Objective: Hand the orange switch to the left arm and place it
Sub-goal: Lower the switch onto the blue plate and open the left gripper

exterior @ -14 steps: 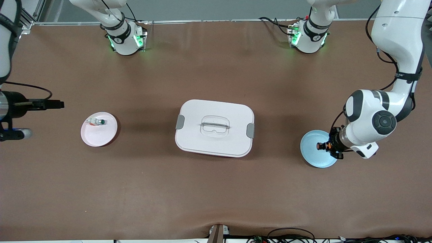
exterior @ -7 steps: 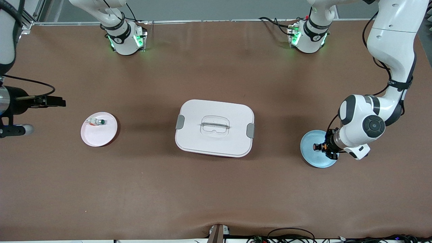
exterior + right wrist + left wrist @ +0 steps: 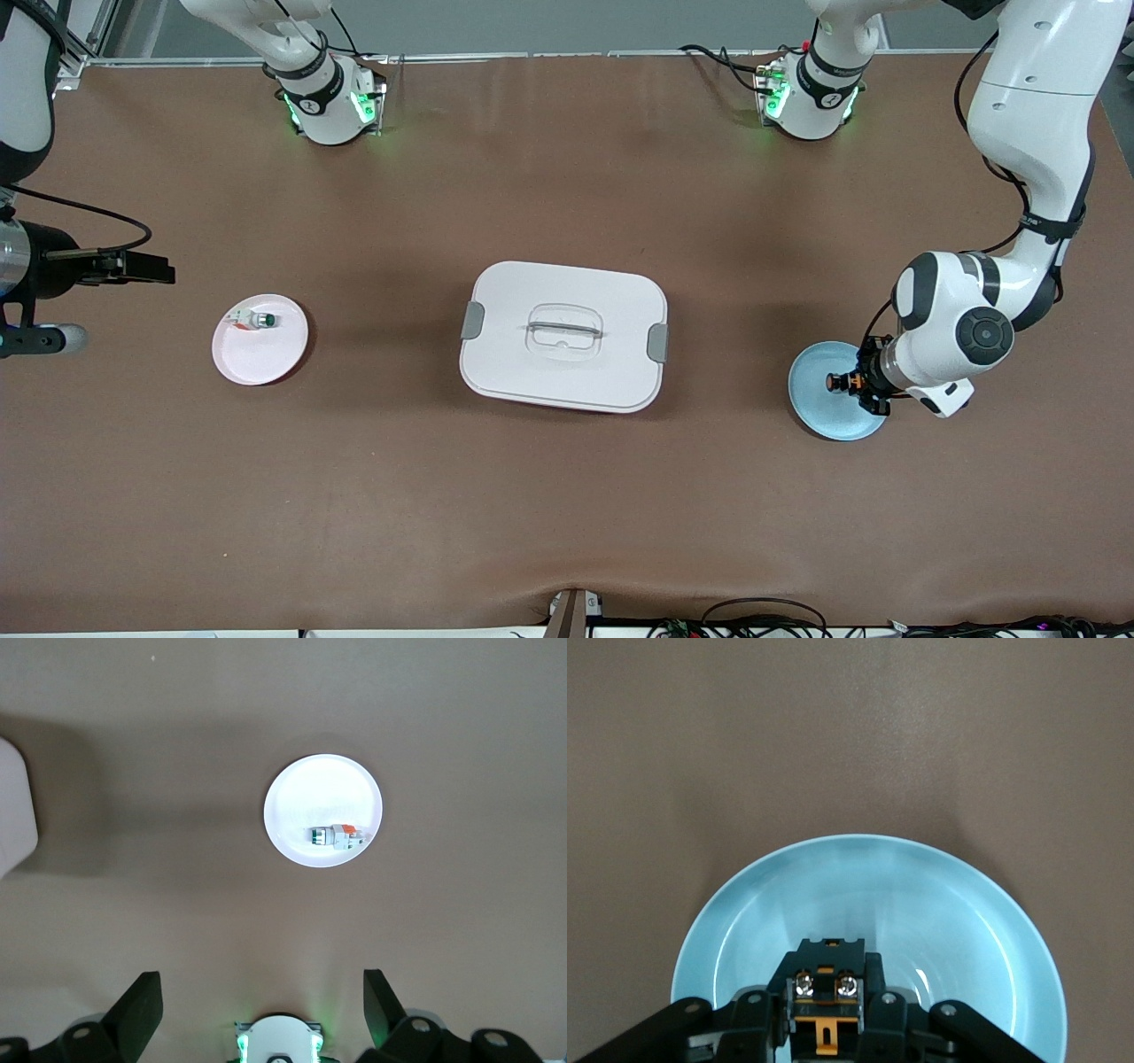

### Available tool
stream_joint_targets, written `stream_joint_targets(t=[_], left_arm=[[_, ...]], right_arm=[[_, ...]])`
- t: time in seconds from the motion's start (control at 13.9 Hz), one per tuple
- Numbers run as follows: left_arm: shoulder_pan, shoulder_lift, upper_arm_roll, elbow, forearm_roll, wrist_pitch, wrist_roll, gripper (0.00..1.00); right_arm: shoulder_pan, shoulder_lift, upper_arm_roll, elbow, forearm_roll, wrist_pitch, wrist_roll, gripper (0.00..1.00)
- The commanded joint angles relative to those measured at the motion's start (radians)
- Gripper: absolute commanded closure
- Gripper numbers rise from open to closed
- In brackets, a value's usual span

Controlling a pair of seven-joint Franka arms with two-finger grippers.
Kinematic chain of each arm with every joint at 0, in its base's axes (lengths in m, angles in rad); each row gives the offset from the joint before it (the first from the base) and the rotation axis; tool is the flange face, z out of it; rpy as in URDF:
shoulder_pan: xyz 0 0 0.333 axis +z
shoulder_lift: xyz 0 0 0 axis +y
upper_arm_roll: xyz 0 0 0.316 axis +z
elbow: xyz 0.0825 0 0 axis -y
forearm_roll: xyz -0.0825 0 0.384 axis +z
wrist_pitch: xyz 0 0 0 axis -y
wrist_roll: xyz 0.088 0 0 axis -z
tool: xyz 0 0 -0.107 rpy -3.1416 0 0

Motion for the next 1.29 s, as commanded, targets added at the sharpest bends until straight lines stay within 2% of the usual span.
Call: stream_joint_targets(t=[0.0,0.36,0.43,0.5,0.65,0.79,0.93,1.22], left_arm=[[0.007,0.004,-0.007,-0.008,0.026,0.016,-0.018,1.0],[0.008,0.004,-0.007,-0.006,0.027,0.017,-0.006,1.0],[0.008,0.004,-0.007,-0.005,0.027,0.019,-0.006,0.94],[0.008,0.004,-0.007,-0.005,0.027,0.023,-0.006,0.69],[0.007,0.0,-0.007,-0.002,0.026,0.037,-0.016,0.0],[0.004,-0.007,-0.007,0.001,0.026,0.037,-0.018,0.0],[0.004,-0.017,-0.01,0.006,0.026,0.033,-0.018,0.0],[-0.001,-0.037,-0.015,0.032,0.018,0.023,-0.033,0.0]], right_arm=[[-0.006,-0.063,0.009,-0.075,-0.009,0.033,0.039,0.0],[-0.007,-0.093,0.009,-0.075,-0.004,0.034,0.039,0.0],[-0.009,-0.096,0.009,-0.075,-0.004,0.031,0.039,0.0],[-0.009,-0.103,0.009,-0.077,-0.003,0.033,0.039,0.0],[-0.006,-0.106,0.009,-0.077,0.001,0.036,0.039,0.0],[-0.024,-0.109,0.003,-0.078,0.063,0.045,0.039,0.0],[-0.046,-0.128,0.002,-0.101,0.079,0.068,0.039,0.0],[-0.043,-0.24,0.002,-0.268,0.079,0.186,0.039,0.0]])
